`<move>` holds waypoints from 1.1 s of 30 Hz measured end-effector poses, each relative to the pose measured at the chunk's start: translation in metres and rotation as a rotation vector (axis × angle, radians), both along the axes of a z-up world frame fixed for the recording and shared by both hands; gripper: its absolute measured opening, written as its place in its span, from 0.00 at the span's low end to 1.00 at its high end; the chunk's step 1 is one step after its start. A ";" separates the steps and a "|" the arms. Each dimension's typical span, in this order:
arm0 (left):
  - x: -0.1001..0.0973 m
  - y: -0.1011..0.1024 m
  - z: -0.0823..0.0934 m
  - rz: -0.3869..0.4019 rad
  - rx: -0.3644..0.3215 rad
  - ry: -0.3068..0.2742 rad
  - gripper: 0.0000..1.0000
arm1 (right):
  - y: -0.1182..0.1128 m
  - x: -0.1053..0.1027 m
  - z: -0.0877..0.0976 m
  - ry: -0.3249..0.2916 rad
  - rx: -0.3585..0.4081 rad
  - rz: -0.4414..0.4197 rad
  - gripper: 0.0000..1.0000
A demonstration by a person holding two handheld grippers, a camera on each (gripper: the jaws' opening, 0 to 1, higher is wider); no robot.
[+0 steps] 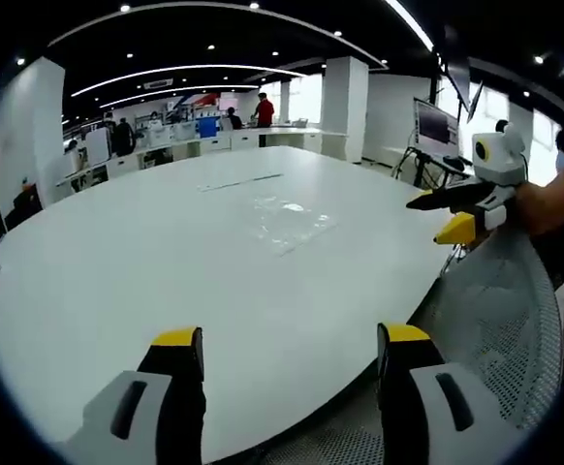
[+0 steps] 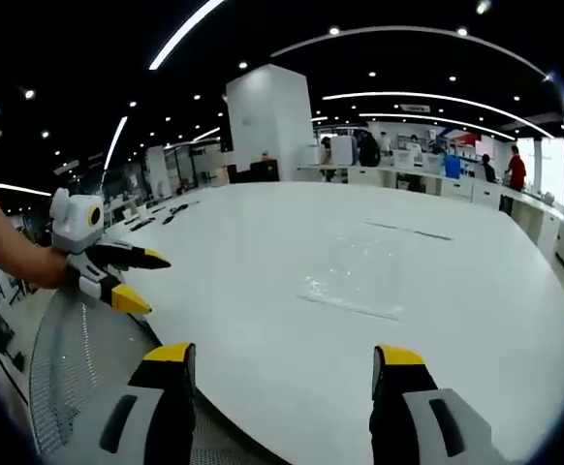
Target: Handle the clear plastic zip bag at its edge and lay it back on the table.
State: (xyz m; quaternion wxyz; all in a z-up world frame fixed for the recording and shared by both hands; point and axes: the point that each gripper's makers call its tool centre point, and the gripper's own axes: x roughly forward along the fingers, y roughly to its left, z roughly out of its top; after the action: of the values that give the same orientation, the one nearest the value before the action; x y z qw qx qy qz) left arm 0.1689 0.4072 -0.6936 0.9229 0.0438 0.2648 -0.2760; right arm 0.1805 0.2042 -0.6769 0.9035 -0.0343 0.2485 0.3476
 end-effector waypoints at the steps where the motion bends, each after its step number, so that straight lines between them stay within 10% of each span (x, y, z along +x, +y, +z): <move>1: 0.000 0.000 0.001 0.000 -0.004 -0.001 0.72 | 0.000 0.000 0.000 0.000 0.001 0.000 0.74; 33: 0.002 0.003 0.005 0.016 -0.023 -0.020 0.71 | 0.000 -0.001 0.000 0.010 -0.006 -0.008 0.74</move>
State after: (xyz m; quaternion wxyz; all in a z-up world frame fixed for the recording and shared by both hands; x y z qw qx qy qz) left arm 0.1706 0.4107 -0.6891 0.9282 0.0337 0.2525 -0.2713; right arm 0.1793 0.2040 -0.6773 0.9034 -0.0342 0.2543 0.3435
